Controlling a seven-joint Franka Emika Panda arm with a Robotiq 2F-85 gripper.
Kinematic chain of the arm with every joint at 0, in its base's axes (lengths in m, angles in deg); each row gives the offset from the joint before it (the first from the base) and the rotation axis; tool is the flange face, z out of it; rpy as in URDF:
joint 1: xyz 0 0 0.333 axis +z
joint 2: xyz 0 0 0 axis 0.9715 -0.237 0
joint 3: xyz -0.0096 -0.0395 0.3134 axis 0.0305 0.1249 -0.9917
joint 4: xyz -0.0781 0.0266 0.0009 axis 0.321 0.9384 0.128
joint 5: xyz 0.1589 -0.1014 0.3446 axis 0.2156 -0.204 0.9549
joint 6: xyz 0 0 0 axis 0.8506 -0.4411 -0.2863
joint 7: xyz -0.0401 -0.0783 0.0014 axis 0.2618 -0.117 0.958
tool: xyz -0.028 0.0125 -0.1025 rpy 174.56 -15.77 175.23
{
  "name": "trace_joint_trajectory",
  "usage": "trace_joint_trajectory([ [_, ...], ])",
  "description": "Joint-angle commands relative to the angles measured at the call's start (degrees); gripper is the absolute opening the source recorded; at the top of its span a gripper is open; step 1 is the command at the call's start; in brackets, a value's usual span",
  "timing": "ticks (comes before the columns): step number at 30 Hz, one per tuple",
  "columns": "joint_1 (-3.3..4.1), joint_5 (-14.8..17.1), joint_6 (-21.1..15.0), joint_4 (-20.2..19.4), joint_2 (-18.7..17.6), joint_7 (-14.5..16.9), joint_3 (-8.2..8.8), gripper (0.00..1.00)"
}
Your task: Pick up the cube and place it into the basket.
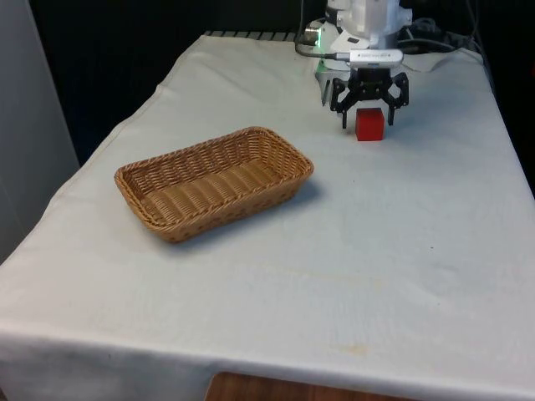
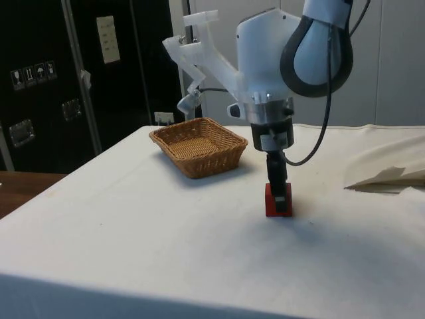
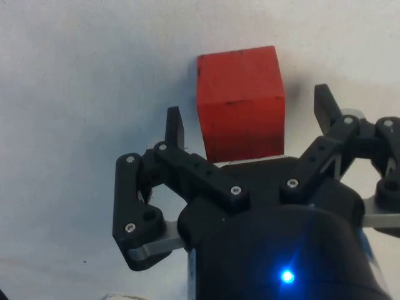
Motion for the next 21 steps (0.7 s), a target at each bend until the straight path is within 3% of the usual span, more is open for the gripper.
trace_joint_trajectory([
  [1,-0.11,0.86,-0.74,0.06,-0.34,0.52,-0.52,1.0],
  [20,-0.11,0.17,-0.46,0.17,-0.63,0.29,0.0,1.0],
  [21,-0.11,0.17,-0.46,0.17,-0.63,0.29,0.06,0.93],
])
